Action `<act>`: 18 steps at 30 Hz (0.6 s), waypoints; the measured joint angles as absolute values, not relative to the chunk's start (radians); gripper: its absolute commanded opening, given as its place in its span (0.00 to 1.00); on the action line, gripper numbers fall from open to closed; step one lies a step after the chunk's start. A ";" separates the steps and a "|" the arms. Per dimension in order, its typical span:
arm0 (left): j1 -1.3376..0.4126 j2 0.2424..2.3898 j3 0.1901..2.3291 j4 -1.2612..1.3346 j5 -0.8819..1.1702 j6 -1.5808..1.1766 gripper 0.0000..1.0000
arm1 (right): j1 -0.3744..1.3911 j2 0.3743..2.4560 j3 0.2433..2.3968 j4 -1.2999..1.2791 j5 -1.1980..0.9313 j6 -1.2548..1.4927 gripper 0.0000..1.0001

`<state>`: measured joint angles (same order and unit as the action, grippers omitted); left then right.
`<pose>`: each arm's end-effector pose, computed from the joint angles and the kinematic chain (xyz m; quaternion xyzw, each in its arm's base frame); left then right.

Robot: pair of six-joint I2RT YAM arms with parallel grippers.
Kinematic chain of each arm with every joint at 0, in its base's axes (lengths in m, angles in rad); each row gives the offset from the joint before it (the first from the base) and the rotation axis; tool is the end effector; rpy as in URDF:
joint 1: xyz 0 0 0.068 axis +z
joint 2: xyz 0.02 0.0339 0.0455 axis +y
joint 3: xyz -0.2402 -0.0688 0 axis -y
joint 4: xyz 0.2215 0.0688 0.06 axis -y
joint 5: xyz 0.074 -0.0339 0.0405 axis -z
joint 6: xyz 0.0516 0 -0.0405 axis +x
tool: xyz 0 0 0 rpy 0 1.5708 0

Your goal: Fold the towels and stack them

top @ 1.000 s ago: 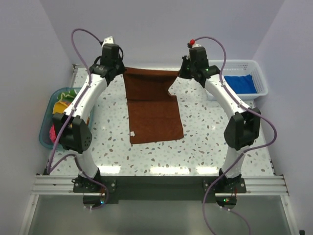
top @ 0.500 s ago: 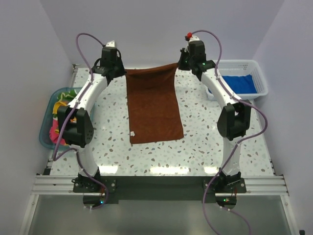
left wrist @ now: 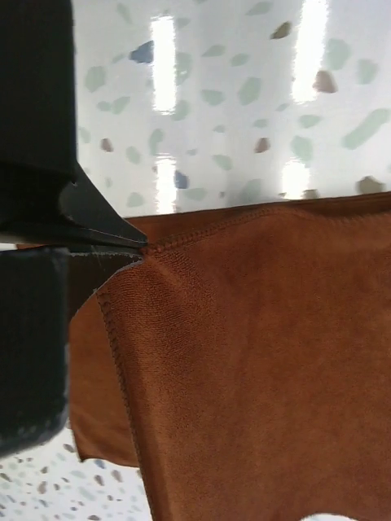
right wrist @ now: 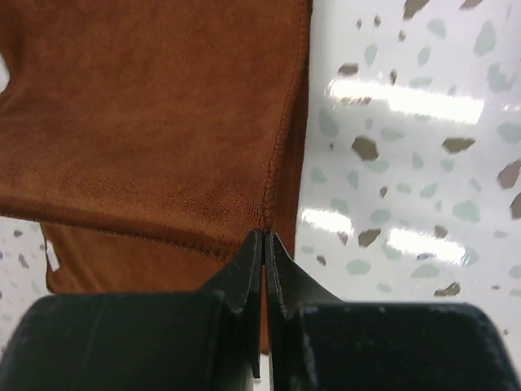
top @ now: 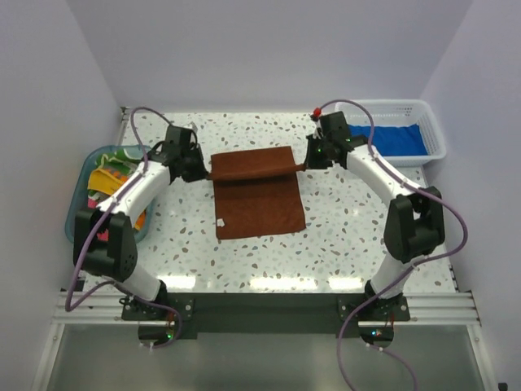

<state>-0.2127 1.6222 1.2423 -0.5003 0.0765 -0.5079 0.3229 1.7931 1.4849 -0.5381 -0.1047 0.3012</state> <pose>0.3317 -0.0757 0.2303 -0.1255 0.9320 -0.1529 0.3038 0.3637 0.1274 0.2439 -0.0287 0.9336 0.1552 0.3218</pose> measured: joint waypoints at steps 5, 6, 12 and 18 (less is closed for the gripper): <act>-0.229 1.485 1.067 -0.491 0.105 -0.524 0.02 | 0.337 1.676 1.315 -0.542 -0.145 0.314 0.00; -0.233 1.467 1.031 -0.479 0.107 -0.532 0.02 | 0.341 1.656 1.280 -0.536 -0.150 0.318 0.00; -0.299 1.440 0.867 -0.450 0.107 -0.566 0.02 | 0.355 1.619 1.113 -0.505 -0.169 0.337 0.00; -0.380 1.461 0.791 -0.410 0.069 -0.593 0.02 | 0.356 1.639 1.012 -0.431 -0.171 0.362 0.00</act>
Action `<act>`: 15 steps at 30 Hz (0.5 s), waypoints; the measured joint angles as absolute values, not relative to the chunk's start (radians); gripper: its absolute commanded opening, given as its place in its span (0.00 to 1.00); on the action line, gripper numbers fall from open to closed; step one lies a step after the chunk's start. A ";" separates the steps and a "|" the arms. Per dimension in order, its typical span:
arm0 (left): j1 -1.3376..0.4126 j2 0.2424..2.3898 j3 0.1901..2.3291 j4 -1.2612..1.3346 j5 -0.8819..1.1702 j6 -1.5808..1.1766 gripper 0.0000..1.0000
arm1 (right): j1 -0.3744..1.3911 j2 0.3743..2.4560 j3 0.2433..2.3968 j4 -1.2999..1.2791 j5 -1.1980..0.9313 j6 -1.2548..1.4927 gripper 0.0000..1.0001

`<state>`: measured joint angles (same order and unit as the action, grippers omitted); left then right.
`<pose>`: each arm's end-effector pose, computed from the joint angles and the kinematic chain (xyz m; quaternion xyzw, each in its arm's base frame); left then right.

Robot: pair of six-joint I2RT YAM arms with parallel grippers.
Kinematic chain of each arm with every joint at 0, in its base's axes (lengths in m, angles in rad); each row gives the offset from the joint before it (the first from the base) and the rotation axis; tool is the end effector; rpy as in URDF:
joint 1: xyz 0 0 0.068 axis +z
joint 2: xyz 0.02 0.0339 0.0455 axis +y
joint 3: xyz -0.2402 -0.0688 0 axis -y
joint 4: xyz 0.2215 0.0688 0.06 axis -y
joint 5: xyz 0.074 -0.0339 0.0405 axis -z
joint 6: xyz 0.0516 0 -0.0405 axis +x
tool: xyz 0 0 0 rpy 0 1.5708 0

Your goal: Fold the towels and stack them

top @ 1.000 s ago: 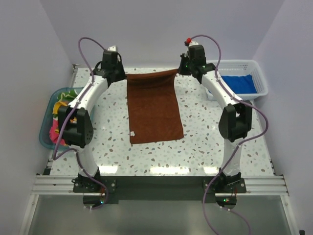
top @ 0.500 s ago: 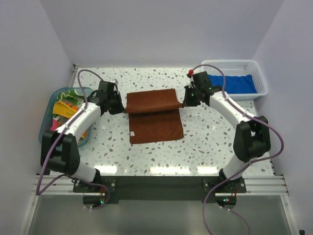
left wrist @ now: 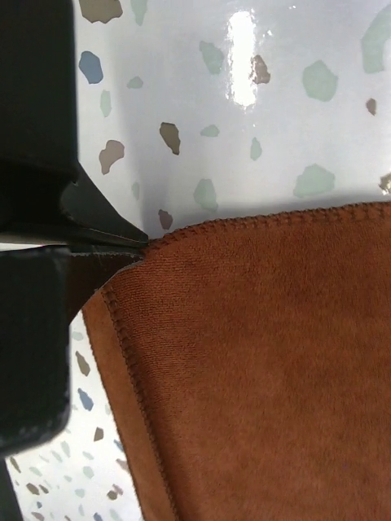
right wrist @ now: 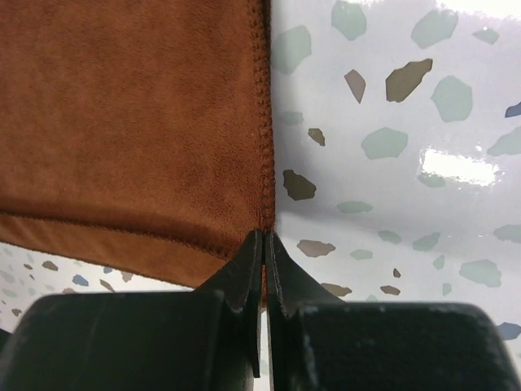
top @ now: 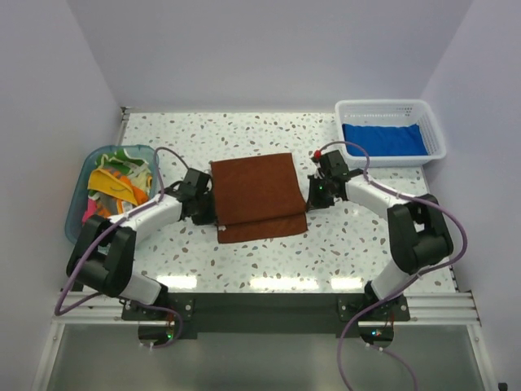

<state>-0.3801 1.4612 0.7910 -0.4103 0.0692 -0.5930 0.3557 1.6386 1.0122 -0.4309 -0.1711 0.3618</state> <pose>0.2435 -0.1011 0.1510 -0.0947 0.9649 -0.1431 0.1987 0.2896 0.1170 0.1632 -0.0188 0.9637 0.1662 0.2079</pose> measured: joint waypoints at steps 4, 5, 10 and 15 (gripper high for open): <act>-0.387 1.485 0.762 -0.387 0.045 -0.611 0.02 | 0.360 1.675 0.988 -0.388 -0.171 0.376 0.00; -0.387 1.487 0.760 -0.385 0.042 -0.615 0.02 | 0.360 1.681 0.988 -0.385 -0.169 0.376 0.00; -0.389 1.486 0.780 -0.400 0.012 -0.618 0.02 | 0.362 1.686 1.010 -0.405 -0.154 0.374 0.00; -0.389 1.426 0.847 -0.452 -0.031 -0.618 0.02 | 0.362 1.642 1.076 -0.448 -0.132 0.364 0.00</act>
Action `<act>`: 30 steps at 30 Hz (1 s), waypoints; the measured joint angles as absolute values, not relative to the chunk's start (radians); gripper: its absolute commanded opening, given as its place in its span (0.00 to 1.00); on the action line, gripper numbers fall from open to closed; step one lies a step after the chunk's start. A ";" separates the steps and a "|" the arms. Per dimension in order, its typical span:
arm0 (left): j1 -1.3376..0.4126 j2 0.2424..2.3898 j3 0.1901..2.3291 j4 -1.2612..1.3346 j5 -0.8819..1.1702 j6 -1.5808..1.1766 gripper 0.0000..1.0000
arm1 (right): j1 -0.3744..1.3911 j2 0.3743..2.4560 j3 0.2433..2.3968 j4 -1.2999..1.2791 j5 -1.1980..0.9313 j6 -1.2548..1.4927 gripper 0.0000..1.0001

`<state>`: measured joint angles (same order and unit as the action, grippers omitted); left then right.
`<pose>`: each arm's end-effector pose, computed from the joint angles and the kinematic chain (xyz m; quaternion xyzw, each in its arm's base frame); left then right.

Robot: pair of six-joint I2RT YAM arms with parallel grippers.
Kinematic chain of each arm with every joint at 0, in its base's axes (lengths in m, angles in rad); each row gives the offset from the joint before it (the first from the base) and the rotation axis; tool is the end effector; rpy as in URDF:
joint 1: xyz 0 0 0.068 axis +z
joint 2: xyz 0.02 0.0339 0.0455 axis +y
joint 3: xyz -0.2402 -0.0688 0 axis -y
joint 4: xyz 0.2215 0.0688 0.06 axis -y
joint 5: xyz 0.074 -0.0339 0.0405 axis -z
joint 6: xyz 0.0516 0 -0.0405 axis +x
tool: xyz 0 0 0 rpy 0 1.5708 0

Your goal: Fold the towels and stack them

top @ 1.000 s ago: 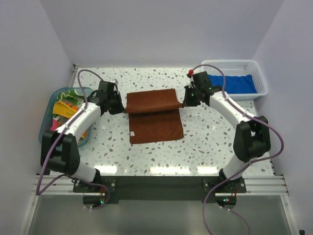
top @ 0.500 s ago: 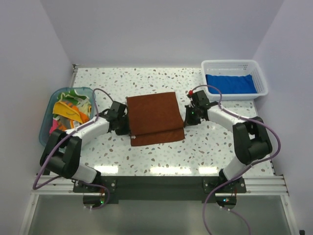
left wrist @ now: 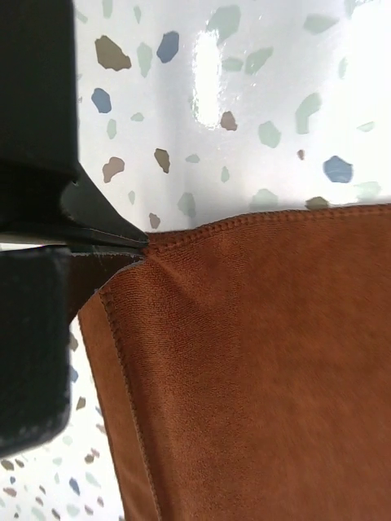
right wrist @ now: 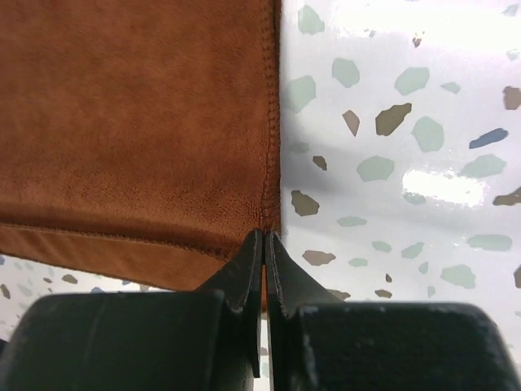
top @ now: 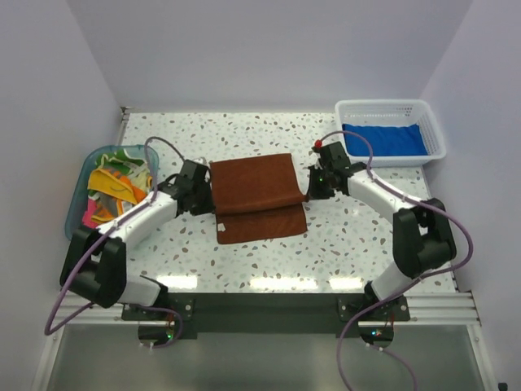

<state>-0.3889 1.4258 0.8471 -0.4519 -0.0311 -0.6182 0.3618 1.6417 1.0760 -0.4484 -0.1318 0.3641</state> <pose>0.2487 -0.1002 0.1726 -0.1144 0.9568 -0.1156 0.2409 0.2990 0.1204 0.1788 -0.0170 0.9594 0.1565 0.2338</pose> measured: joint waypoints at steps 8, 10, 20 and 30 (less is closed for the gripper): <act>-0.400 1.291 0.848 -0.481 -0.046 -0.629 0.02 | 0.388 1.467 1.017 -0.478 -0.125 0.364 0.00; -0.409 1.272 0.804 -0.476 -0.042 -0.637 0.02 | 0.398 1.433 0.947 -0.468 -0.127 0.370 0.00; -0.498 1.288 0.560 -0.359 0.033 -0.694 0.02 | 0.413 1.505 0.773 -0.418 -0.144 0.395 0.00; -0.566 1.309 0.562 -0.295 -0.012 -0.747 0.02 | 0.412 1.521 0.773 -0.390 -0.122 0.402 0.00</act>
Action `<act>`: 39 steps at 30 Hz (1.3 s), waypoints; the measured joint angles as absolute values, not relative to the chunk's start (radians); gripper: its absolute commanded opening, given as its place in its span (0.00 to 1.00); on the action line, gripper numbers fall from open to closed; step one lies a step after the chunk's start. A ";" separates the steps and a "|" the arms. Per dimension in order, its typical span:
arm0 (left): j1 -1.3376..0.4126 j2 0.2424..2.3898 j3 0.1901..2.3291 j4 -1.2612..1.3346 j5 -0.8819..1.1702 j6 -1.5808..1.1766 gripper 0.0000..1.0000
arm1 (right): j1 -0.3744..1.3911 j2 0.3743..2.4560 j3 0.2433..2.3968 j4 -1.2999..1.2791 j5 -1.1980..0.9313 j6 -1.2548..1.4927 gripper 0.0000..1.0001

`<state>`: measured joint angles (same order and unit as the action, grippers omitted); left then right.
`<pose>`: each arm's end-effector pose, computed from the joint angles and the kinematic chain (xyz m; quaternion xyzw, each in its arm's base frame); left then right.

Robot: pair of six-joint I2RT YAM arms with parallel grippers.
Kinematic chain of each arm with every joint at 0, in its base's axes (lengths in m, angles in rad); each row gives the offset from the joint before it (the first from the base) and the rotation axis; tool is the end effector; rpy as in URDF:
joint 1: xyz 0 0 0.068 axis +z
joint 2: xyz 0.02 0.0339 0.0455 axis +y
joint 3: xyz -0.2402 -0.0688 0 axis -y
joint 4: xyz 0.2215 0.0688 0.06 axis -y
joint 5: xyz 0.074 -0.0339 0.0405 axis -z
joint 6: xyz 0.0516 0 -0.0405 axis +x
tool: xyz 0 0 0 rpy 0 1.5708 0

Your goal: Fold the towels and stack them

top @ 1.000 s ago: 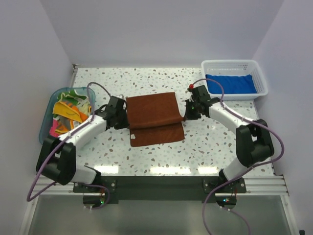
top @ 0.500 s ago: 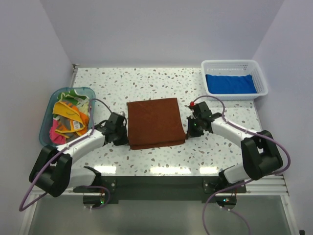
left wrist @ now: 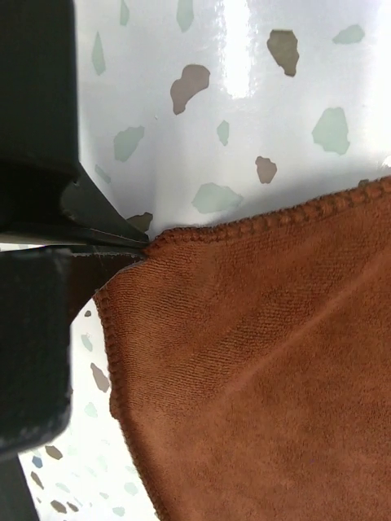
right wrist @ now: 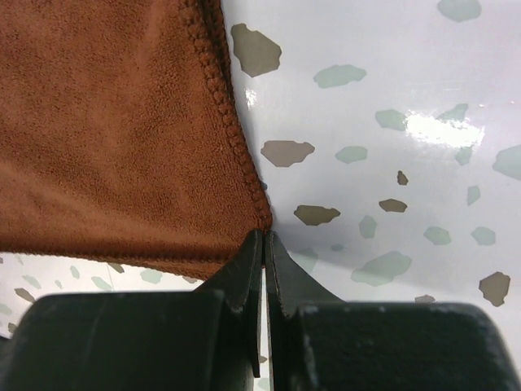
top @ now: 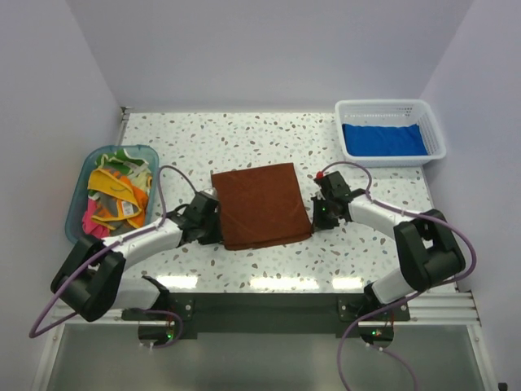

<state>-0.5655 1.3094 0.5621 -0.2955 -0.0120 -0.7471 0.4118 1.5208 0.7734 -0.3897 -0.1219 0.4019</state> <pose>0.1898 -0.1197 0.1305 -0.0891 0.9612 -0.1546 0.2103 0.2393 0.1114 0.1332 -0.0179 0.9747 0.1396 0.1737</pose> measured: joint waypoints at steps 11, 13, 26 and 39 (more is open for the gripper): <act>-0.572 1.287 0.643 -0.470 -0.112 -0.752 0.04 | 0.413 1.448 0.849 -0.474 -0.088 0.396 0.00; -0.573 1.267 0.643 -0.487 -0.110 -0.759 0.04 | 0.413 1.432 0.849 -0.487 -0.092 0.396 0.00; -0.580 1.207 0.678 -0.550 -0.097 -0.770 0.08 | 0.412 1.412 0.849 -0.538 -0.096 0.396 0.00; -0.655 1.266 0.574 -0.461 -0.066 -0.830 0.21 | 0.412 1.466 0.775 -0.500 -0.091 0.400 0.09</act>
